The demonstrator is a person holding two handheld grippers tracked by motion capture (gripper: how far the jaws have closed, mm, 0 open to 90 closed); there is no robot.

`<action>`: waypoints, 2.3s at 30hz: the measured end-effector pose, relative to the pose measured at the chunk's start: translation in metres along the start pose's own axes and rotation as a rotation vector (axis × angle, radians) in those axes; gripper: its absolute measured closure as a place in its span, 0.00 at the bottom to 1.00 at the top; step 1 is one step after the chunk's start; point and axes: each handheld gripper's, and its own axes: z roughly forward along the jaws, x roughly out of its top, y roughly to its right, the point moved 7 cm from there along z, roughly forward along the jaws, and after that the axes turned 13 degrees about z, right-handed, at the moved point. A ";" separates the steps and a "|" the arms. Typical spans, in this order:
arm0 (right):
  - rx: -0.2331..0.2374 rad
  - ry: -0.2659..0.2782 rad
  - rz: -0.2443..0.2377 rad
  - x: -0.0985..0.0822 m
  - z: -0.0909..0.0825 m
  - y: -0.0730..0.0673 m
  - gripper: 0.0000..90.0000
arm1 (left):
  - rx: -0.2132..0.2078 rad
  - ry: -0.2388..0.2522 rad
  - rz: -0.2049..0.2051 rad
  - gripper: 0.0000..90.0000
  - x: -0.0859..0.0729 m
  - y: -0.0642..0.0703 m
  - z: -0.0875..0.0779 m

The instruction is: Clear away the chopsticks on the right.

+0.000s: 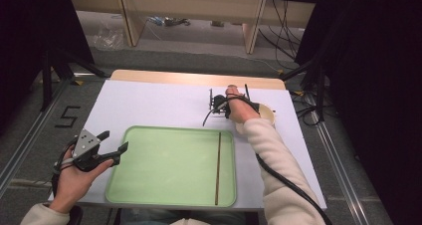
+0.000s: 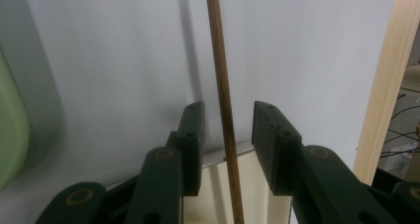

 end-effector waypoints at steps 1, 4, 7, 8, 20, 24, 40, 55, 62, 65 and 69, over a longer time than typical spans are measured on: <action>0.001 0.001 -0.002 0.000 0.000 0.000 0.75 | 0.000 0.000 0.001 0.28 0.000 0.000 0.000; -0.003 -0.002 -0.007 0.000 0.002 0.000 0.76 | 0.000 0.001 0.000 0.28 0.000 0.000 0.000; 0.002 -0.029 0.015 -0.002 0.001 -0.002 0.77 | 0.001 0.003 -0.001 0.29 0.000 0.000 0.000; -0.012 -0.016 -0.035 0.000 0.002 0.002 0.77 | 0.002 0.003 0.000 0.29 0.000 0.000 0.000; -0.005 -0.032 -0.057 0.001 0.007 -0.001 0.83 | 0.007 0.007 0.005 0.26 0.001 -0.001 -0.001; -0.010 -0.028 -0.067 0.002 0.007 -0.001 0.88 | 0.006 0.009 0.004 0.25 0.001 0.000 -0.001; -0.045 0.014 -0.075 0.005 0.003 -0.001 0.97 | 0.020 0.008 0.003 0.18 0.002 -0.002 -0.001; -0.149 0.138 -0.047 0.018 -0.032 0.020 0.97 | 0.023 0.020 0.008 0.18 0.003 -0.002 -0.002; -0.188 0.210 -0.052 0.029 -0.054 0.024 0.97 | 0.024 0.026 0.007 0.18 0.004 -0.001 -0.002; -0.200 0.238 -0.039 0.031 -0.063 0.026 0.97 | 0.024 0.027 0.009 0.18 0.004 -0.001 -0.002; -0.218 0.301 0.001 0.034 -0.076 0.029 0.97 | 0.022 0.028 0.014 0.18 0.004 -0.001 -0.002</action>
